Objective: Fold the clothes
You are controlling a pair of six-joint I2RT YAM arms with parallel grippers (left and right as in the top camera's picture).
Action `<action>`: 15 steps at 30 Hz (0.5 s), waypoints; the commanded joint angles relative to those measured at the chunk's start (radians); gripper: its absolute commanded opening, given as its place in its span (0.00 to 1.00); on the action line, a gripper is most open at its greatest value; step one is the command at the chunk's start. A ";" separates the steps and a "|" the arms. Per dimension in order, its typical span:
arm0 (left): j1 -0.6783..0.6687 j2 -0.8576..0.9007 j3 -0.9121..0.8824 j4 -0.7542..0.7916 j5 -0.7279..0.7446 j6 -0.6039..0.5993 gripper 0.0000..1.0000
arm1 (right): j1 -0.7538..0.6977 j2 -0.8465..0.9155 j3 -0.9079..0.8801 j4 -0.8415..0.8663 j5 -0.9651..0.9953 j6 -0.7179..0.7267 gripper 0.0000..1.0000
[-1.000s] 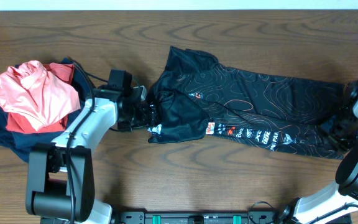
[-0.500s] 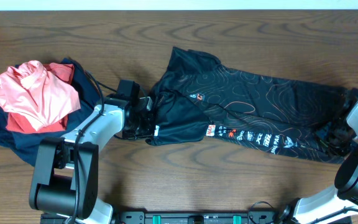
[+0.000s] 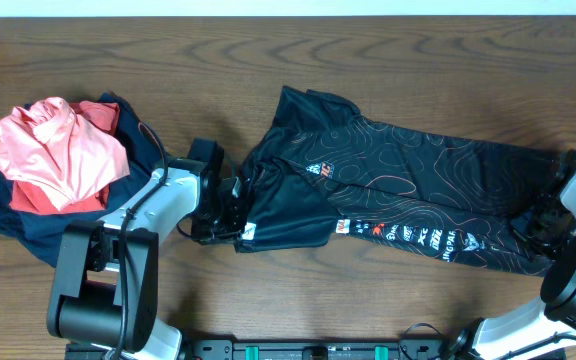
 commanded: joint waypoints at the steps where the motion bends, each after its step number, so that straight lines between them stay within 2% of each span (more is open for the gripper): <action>1: 0.000 -0.035 -0.003 0.032 0.076 0.002 0.06 | -0.011 0.034 -0.027 0.000 -0.010 0.005 0.01; 11: 0.000 -0.201 0.029 0.106 0.303 0.002 0.06 | -0.011 0.034 -0.027 0.002 -0.011 0.005 0.01; 15: 0.000 -0.234 0.029 0.224 0.391 -0.018 0.06 | -0.010 0.034 -0.027 0.009 -0.021 0.004 0.01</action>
